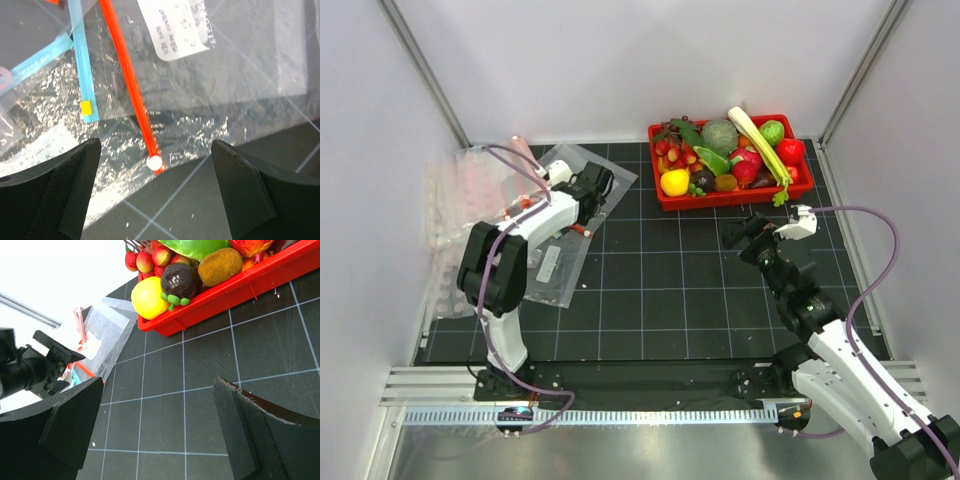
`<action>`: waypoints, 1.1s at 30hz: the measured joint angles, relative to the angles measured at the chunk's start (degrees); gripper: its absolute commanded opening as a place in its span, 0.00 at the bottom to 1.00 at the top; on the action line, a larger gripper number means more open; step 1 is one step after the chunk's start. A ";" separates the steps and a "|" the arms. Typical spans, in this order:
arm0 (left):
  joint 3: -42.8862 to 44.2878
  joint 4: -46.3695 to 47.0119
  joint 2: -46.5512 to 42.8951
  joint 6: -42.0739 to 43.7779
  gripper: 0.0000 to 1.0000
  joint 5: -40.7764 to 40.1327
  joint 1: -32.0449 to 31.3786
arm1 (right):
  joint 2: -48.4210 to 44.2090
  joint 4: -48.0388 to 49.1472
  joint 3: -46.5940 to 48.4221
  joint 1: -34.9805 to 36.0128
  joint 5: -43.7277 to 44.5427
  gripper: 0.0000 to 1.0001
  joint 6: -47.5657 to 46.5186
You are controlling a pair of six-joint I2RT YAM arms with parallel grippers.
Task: Place the food in the zip-top bag and seal the zipper
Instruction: Pick up the zipper food storage bag at the center of the board.
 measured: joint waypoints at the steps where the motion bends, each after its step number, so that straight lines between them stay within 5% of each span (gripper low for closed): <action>1: 1.42 -1.03 1.22 0.07 0.98 0.00 0.35 | -0.02 0.00 0.00 0.00 0.00 0.99 0.00; 9: 17.44 -10.58 14.73 1.14 1.00 0.00 0.85 | -1.14 -0.02 -0.02 0.00 0.07 0.99 0.00; 20: 17.20 -13.18 18.86 1.11 0.97 1.73 2.03 | -1.40 -0.13 -0.07 0.00 0.28 0.99 0.00; 25: 14.47 -7.67 18.27 1.49 0.60 3.78 2.91 | -1.90 -0.44 -0.07 0.00 0.39 0.99 0.00; 28: 11.13 -1.81 16.83 3.06 0.29 6.01 4.07 | -2.19 -0.46 -0.07 0.00 0.52 0.99 0.00; 30: 8.76 0.74 15.45 3.80 0.00 7.02 4.98 | -2.27 -0.46 -0.07 0.00 0.57 0.99 0.00; 33: 6.51 3.93 14.16 4.33 0.00 8.90 6.03 | -2.27 -0.48 -0.07 0.00 0.68 0.99 0.00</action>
